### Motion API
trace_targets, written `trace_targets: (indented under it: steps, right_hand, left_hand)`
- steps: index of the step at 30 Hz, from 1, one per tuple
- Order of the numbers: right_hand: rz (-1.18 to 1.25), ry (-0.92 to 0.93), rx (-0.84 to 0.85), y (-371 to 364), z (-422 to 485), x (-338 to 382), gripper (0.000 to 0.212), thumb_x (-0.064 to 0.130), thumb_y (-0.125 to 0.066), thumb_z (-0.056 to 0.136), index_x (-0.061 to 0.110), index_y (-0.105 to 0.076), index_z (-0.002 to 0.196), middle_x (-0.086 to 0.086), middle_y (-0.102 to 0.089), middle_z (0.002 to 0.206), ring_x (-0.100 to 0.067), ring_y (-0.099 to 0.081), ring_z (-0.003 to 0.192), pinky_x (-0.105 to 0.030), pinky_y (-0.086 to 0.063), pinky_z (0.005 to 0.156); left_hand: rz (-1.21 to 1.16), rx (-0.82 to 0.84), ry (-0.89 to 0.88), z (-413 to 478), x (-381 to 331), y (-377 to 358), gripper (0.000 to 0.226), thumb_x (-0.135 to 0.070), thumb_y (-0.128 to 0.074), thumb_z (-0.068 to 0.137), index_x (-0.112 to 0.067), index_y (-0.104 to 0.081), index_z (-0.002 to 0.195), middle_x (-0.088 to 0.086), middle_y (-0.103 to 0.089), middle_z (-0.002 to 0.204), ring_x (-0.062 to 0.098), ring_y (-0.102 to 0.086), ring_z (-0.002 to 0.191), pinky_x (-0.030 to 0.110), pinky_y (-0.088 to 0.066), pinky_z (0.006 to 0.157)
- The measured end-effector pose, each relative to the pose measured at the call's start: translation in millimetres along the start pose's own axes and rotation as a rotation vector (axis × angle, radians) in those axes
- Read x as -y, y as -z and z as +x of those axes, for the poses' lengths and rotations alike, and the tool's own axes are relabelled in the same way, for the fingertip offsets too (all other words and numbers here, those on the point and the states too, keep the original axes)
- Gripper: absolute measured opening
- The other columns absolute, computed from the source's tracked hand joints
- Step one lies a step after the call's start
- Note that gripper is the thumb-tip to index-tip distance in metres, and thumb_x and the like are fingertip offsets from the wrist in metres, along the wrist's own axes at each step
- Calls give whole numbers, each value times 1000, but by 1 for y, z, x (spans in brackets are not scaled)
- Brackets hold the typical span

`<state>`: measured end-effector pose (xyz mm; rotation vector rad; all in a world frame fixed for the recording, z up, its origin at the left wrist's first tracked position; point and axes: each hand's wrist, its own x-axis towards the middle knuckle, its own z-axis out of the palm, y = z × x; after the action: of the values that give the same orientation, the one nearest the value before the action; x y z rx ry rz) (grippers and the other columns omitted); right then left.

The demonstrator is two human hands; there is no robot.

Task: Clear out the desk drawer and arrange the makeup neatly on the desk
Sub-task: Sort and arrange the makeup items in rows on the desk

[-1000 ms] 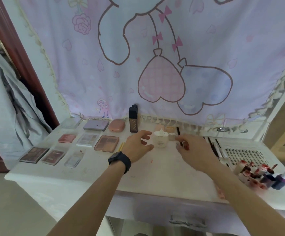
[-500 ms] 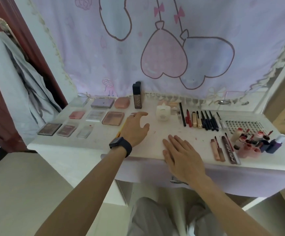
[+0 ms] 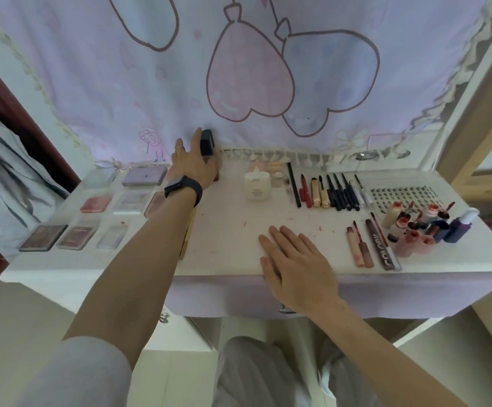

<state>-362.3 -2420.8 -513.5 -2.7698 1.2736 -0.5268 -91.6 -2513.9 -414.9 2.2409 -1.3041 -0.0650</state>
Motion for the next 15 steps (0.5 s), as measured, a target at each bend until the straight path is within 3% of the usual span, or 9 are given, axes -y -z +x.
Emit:
trace_targets:
  steps: [2, 5, 9, 13, 15]
  right_hand:
    - [-1, 2, -27, -2, 1, -1, 54, 44, -28, 105, 21, -53, 147, -4, -50, 152, -23, -43, 144, -45, -37, 117]
    - [-5, 5, -46, -3, 1, -1, 53, 44, -30, 104, 21, -54, 146, -4, -51, 152, -24, -44, 143, -46, -38, 116]
    - [-10, 7, -30, -4, 1, -2, 56, 46, -25, 104, 22, -50, 148, -3, -46, 155, -22, -40, 146, -45, -34, 119]
    - [2, 6, 10, -2, 2, -2, 60, 48, -19, 104, 24, -44, 152, -1, -41, 159, -21, -34, 149, -43, -27, 122]
    - [17, 2, 24, -1, 1, -2, 61, 49, -17, 103, 26, -41, 154, 1, -38, 160, -20, -30, 151, -41, -22, 124]
  left_hand:
    - [15, -19, -25, 6, 5, -5, 59, -44, -50, 97, -40, -22, 149, 18, -36, 152, 41, -46, 130, 55, -47, 95]
    - [-66, -103, -48, 6, 8, -12, 46, -45, -55, 95, -36, -27, 132, 15, -63, 113, 36, -64, 90, 49, -56, 76]
    - [-166, -172, -19, 0, 12, -21, 43, -32, -58, 95, -34, -24, 120, 11, -69, 96, 34, -66, 78, 48, -57, 73]
    - [-469, -251, 69, -18, 13, -8, 42, -29, -59, 95, -26, -34, 128, -8, -61, 80, 18, -64, 72, 18, -43, 50]
    - [-655, -294, 125, -37, 11, 7, 41, -32, -60, 95, -28, -36, 128, -10, -61, 82, 9, -64, 71, 10, -39, 46]
